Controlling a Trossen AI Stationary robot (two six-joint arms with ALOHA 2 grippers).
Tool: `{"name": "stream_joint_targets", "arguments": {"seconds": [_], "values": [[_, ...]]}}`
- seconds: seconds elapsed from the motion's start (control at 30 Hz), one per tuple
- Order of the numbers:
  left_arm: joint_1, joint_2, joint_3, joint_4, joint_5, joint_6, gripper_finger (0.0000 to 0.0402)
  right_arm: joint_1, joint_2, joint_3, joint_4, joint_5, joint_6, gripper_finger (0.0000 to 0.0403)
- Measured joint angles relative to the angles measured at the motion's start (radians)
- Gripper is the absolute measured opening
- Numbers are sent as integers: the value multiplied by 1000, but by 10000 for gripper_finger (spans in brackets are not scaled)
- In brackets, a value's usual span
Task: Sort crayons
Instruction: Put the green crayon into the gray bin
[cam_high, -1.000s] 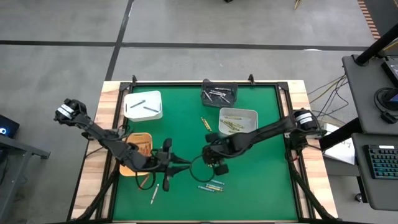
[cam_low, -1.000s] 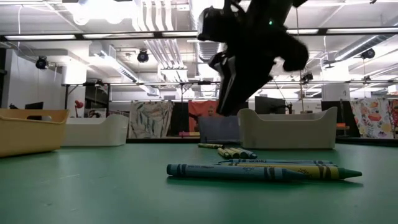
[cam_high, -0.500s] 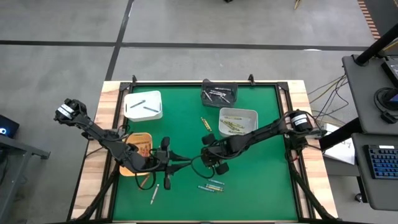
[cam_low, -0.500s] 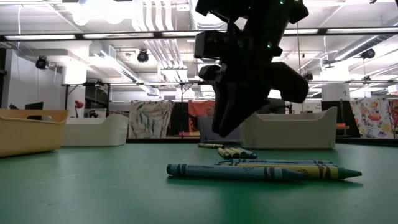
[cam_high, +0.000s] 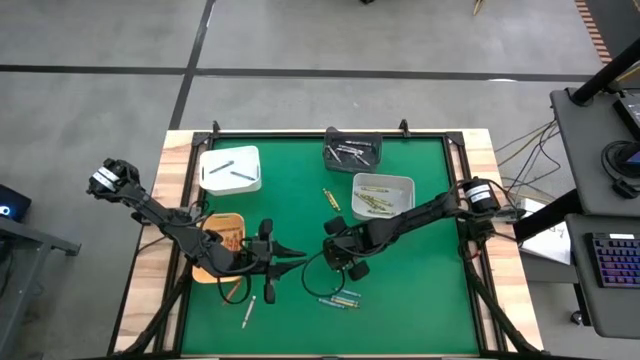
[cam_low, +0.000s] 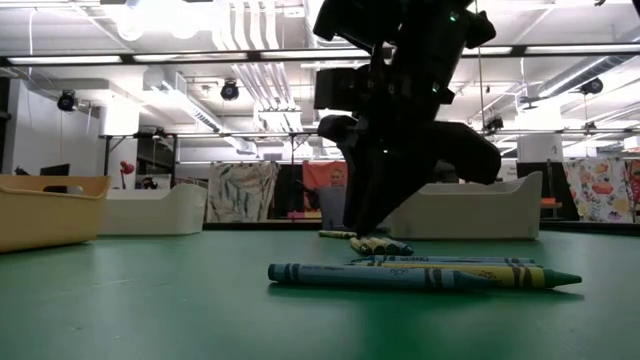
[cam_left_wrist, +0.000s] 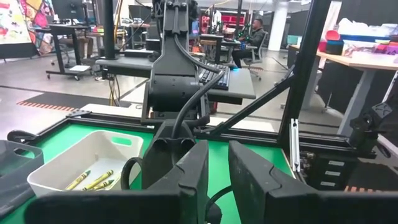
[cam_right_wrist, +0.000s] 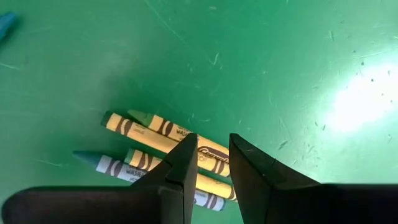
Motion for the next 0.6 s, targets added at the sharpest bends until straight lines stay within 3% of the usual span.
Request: {"name": "stream_joint_targets", "arguments": {"seconds": [0.6], "values": [[0, 0, 0, -2, 5, 0, 45, -13, 0, -3, 0, -4, -96, 82]]}}
